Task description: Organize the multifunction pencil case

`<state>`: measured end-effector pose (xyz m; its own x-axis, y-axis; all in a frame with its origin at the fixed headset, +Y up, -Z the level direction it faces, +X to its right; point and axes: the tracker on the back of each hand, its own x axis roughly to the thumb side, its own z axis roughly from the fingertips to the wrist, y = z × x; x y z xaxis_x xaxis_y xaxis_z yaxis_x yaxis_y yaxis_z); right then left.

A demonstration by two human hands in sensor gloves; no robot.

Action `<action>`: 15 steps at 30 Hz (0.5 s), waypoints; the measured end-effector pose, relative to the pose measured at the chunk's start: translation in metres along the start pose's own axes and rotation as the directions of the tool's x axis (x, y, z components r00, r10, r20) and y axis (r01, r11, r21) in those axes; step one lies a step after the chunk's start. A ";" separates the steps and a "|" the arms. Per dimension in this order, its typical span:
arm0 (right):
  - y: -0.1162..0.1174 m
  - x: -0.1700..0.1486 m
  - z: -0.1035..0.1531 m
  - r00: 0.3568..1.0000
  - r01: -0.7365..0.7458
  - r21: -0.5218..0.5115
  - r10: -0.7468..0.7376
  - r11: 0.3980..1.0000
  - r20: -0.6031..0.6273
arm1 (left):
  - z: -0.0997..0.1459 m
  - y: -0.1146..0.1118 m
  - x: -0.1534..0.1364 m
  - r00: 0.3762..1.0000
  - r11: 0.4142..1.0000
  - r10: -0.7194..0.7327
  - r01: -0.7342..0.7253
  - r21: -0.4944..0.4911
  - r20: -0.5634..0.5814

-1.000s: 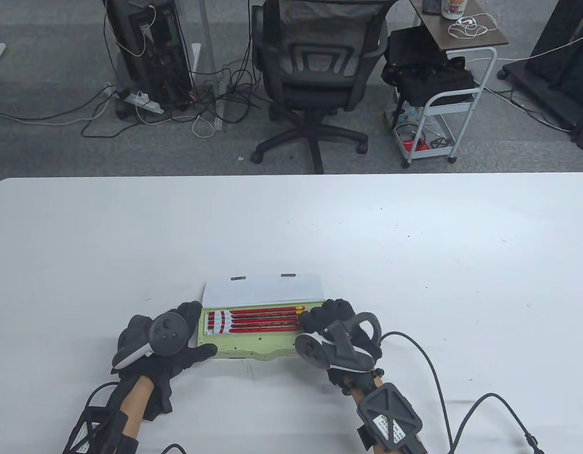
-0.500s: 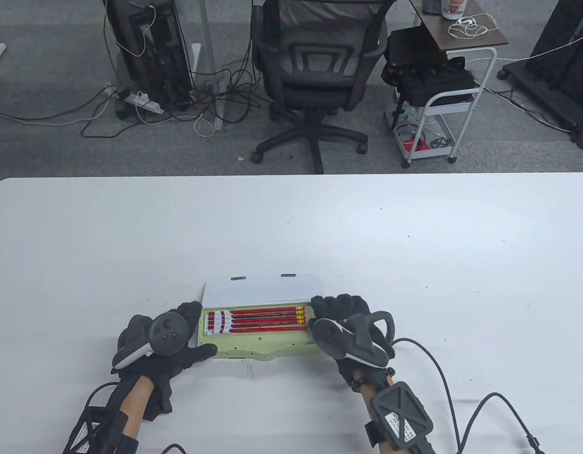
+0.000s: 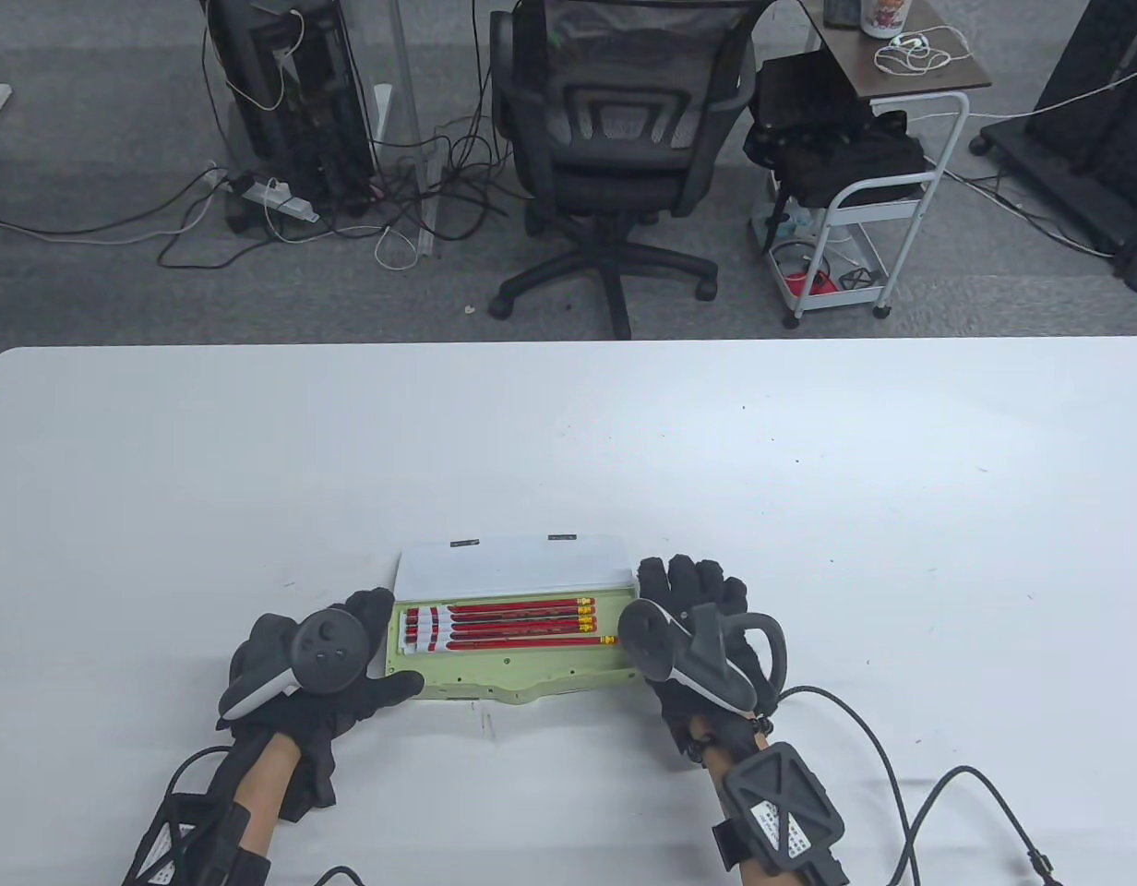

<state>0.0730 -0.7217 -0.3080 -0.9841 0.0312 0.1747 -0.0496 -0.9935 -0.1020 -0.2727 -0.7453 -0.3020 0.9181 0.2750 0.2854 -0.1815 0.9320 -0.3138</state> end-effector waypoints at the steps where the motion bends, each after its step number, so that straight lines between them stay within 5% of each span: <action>1: 0.000 0.002 0.000 1.000 -0.006 0.003 0.006 1.000 0.004 | 0.000 0.000 0.000 1.000 1.000 -0.001 0.001 0.000 0.000; 15: 0.005 0.027 -0.002 0.997 -0.056 -0.032 0.058 0.998 0.056 | 0.000 0.000 0.000 1.000 1.000 -0.002 0.002 0.000 0.000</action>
<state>0.0456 -0.7258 -0.3053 -0.9742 -0.0322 0.2232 0.0000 -0.9897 -0.1431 -0.2723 -0.7454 -0.3019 0.9186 0.2733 0.2855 -0.1799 0.9324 -0.3136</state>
